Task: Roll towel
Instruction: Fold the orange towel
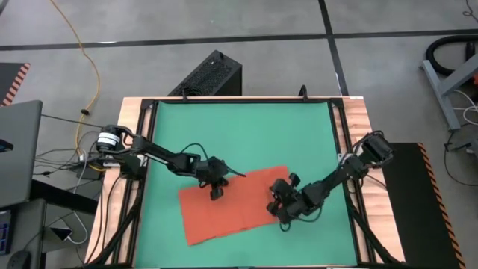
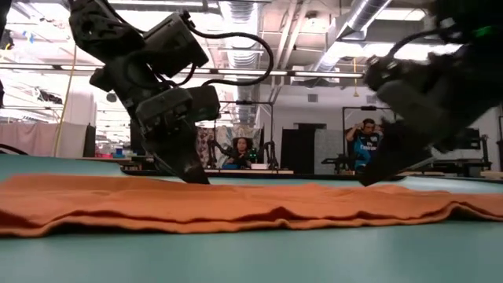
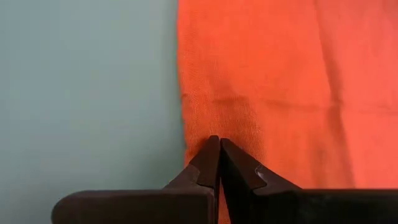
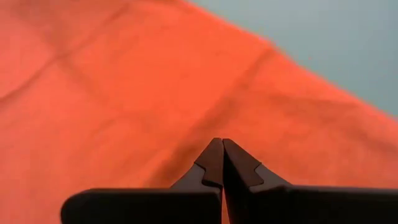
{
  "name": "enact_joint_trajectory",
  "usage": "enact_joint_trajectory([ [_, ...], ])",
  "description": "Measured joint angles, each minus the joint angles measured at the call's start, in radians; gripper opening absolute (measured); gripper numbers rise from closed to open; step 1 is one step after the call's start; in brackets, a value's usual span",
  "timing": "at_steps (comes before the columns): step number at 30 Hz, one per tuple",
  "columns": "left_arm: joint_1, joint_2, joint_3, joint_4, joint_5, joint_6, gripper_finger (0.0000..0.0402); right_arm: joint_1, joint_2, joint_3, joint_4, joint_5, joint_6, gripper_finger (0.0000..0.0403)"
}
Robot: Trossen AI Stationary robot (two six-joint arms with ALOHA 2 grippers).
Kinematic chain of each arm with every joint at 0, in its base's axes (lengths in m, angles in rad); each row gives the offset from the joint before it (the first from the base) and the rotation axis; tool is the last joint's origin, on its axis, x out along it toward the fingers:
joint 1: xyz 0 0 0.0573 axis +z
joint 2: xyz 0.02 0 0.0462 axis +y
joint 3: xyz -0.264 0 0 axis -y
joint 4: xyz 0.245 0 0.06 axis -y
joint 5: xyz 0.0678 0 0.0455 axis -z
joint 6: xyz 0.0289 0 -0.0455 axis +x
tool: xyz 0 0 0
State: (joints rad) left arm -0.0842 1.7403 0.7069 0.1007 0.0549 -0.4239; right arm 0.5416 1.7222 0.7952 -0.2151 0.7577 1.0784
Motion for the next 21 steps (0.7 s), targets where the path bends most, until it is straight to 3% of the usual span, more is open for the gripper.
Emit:
enact_joint_trajectory([
  [11, -0.094, 0.002, -0.004, 0.086, -0.011, -0.113, 0.0000, -0.266, 0.000, 0.000, 0.014, -0.149, -0.222, 0.0020],
  [15, -0.101, -0.014, -0.004, 0.089, -0.030, -0.115, 0.0000, -0.315, -0.001, 0.000, 0.034, -0.139, -0.293, 0.0020],
  [19, -0.095, -0.050, -0.005, 0.088, -0.058, -0.083, 0.0000, -0.391, 0.000, -0.001, 0.203, -0.066, -0.553, 0.0020],
  [21, -0.084, -0.072, -0.007, 0.082, -0.091, -0.065, 0.0000, -0.449, 0.000, 0.000, 0.306, -0.091, -0.666, 0.0020],
])
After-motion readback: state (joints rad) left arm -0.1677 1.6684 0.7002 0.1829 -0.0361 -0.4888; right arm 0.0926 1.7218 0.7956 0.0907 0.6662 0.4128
